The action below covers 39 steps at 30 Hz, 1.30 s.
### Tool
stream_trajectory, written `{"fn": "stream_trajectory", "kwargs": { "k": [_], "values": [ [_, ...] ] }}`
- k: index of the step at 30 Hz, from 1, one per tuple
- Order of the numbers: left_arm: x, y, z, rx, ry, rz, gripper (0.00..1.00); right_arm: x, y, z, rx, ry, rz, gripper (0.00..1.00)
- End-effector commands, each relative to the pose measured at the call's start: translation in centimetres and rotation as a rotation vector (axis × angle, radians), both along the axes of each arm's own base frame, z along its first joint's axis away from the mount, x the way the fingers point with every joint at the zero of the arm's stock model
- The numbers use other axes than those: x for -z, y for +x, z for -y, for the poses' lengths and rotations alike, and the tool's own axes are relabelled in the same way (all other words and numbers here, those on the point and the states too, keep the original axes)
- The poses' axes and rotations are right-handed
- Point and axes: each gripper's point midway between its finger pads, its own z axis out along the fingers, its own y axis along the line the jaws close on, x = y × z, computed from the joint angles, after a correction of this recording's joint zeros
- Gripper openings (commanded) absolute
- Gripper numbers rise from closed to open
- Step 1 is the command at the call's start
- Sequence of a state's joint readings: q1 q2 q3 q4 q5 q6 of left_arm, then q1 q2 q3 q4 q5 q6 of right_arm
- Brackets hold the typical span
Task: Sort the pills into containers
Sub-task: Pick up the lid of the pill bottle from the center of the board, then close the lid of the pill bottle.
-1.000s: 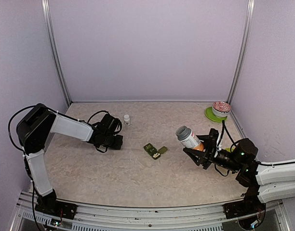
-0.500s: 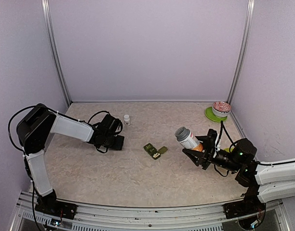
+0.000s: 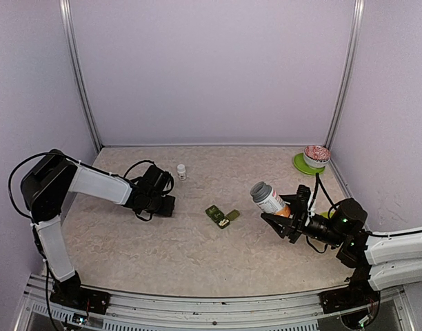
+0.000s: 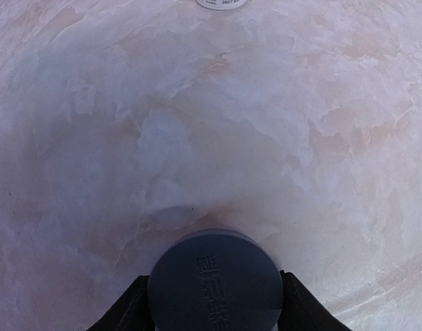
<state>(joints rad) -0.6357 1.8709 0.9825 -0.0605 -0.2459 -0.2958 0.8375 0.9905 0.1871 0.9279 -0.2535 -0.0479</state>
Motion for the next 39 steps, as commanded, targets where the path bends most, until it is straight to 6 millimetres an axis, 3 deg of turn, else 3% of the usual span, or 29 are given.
{"fn": "stream_trajectory", "kwargs": {
  "k": [1,9,14,19,27,39],
  "values": [
    [0.7,-0.9,-0.8,-0.007,0.037,-0.027,0.54,-1.1,0.1,0.0,0.001,0.028,0.016,0.0],
    [0.0,-0.3,0.4,0.023,0.007,-0.013,0.43,-0.9,0.2,-0.1,0.002,0.017,0.014,0.0],
    [-2.4,-0.9,3.0,0.116,-0.091,0.01,0.42,-0.7,0.2,-0.4,-0.006,0.007,0.017,0.0],
    [-6.5,-2.4,7.0,0.254,-0.207,0.063,0.43,-0.7,0.2,-0.8,-0.027,-0.003,0.016,0.0],
    [-14.6,-5.8,12.6,0.485,-0.444,0.14,0.44,-0.9,-0.2,-1.6,-0.07,-0.007,0.015,0.0],
    [-25.9,-12.3,17.3,0.782,-0.833,0.223,0.44,-1.9,-0.2,-3.0,-0.123,0.006,0.017,0.0]
  ]
}}
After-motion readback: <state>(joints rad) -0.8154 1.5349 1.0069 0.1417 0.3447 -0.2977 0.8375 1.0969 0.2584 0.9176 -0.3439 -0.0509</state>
